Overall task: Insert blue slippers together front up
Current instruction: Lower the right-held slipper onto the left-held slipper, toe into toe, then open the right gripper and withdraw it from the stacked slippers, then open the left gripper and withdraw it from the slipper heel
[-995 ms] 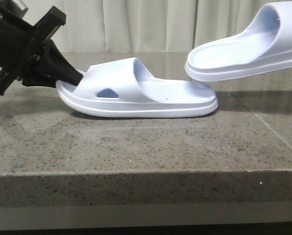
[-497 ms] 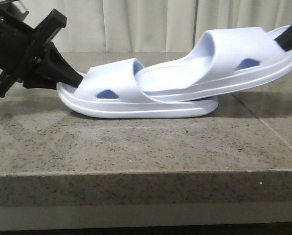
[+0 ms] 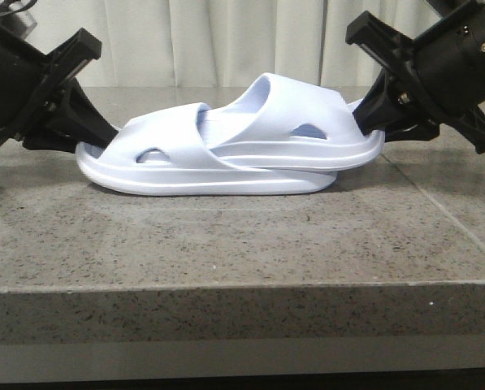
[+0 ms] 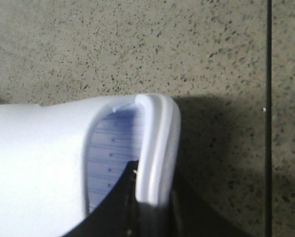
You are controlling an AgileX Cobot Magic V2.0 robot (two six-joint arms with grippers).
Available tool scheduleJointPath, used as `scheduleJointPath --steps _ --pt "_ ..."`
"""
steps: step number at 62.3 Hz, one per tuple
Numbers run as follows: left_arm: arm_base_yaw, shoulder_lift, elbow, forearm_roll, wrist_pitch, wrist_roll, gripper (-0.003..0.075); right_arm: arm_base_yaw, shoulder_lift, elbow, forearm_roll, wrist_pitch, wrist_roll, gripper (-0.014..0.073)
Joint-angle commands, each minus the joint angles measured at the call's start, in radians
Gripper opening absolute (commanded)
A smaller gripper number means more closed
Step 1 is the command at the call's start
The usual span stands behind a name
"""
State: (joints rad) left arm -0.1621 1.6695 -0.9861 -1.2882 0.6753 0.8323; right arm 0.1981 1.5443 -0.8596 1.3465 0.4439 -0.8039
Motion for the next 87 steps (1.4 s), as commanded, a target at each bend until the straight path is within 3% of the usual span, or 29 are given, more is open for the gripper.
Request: scheduleJointPath --steps 1,13,19,25,33,40,54,64,87 --pt "-0.016 -0.036 -0.025 -0.075 0.067 0.002 -0.0020 0.043 -0.012 -0.016 0.035 0.160 -0.011 -0.0065" --pt "-0.016 -0.036 -0.025 -0.075 0.067 0.002 -0.0020 0.039 -0.019 -0.017 0.009 0.128 -0.011 -0.0061" --pt "-0.016 -0.036 -0.025 -0.075 0.067 0.002 -0.0020 0.011 -0.033 -0.017 -0.026 0.131 -0.011 0.0008" --pt "-0.016 -0.036 -0.025 -0.075 0.067 0.002 -0.0020 -0.032 -0.052 -0.017 -0.074 0.155 -0.011 0.0146" --pt "-0.016 -0.036 -0.025 -0.075 0.069 0.002 -0.0020 -0.132 -0.085 -0.017 -0.137 0.226 -0.011 0.0415" --pt "-0.016 -0.036 -0.025 -0.075 0.065 0.002 -0.0020 -0.235 -0.115 -0.017 -0.185 0.292 -0.011 0.0532" --pt "-0.016 -0.036 -0.025 -0.080 0.055 0.002 -0.0020 -0.467 -0.179 -0.017 -0.218 0.400 -0.011 0.0542" --pt "-0.017 -0.035 -0.024 -0.115 0.027 0.002 -0.0020 -0.570 -0.198 -0.017 -0.223 0.451 -0.011 0.0542" --pt "-0.017 -0.035 -0.024 -0.113 0.002 0.002 -0.0018 -0.589 -0.198 -0.017 -0.231 0.466 -0.018 0.0542"
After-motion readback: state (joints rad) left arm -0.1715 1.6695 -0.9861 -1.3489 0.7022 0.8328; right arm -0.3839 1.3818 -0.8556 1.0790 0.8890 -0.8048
